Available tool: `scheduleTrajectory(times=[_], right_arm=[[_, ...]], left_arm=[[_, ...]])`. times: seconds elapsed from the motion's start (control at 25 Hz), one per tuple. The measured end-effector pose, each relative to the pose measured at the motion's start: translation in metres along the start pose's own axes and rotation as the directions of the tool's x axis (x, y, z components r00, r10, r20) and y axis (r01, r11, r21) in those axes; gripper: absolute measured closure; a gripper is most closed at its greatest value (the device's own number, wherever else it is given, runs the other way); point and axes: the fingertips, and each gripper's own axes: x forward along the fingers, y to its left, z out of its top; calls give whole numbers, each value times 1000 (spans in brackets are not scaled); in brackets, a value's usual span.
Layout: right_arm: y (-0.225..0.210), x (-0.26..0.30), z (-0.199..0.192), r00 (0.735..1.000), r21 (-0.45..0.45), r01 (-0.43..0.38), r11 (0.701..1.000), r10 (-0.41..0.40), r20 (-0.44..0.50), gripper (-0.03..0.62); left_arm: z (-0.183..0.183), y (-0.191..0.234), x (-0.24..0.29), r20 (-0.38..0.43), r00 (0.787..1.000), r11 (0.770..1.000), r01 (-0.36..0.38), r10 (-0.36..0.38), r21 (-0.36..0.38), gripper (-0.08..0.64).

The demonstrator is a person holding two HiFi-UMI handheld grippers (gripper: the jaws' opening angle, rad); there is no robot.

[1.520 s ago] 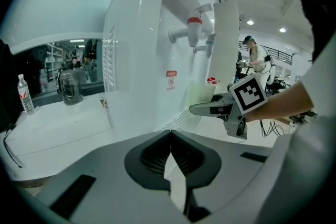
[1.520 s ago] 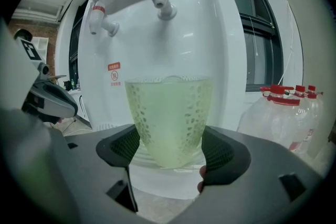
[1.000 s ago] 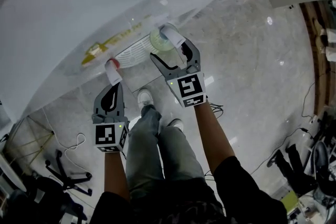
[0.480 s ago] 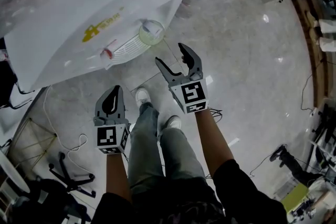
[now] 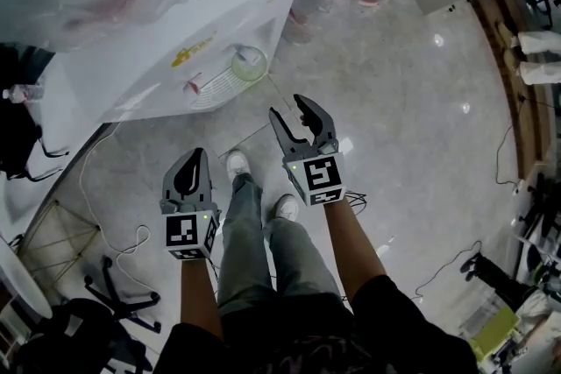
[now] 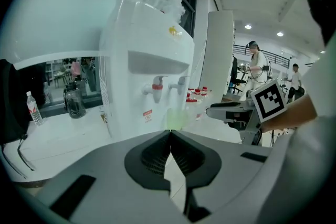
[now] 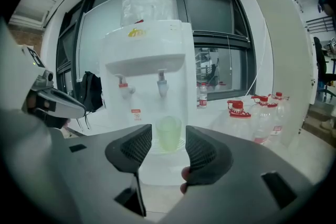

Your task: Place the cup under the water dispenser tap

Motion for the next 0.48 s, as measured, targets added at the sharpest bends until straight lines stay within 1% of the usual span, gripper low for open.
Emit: scheduleTrajectory(times=[0.08, 0.16, 0.36, 0.48], right_arm=[[4, -12, 13, 1000, 5, 10, 1000, -10, 5, 403], [9, -23, 26, 1000, 14, 17, 1000, -17, 8, 418], [21, -52, 58, 999, 15, 29, 999, -29, 15, 490], [24, -70, 73, 999, 21, 31, 999, -32, 22, 511]], left_arm=[[11, -3, -12, 2, 1000, 1000, 0, 0, 6, 545], [22, -6, -24, 3, 1000, 1000, -6, 6, 1, 545], [53, -11, -53, 27, 1000, 1000, -13, 13, -8, 545], [67, -14, -69, 39, 999, 1000, -21, 22, -12, 545]])
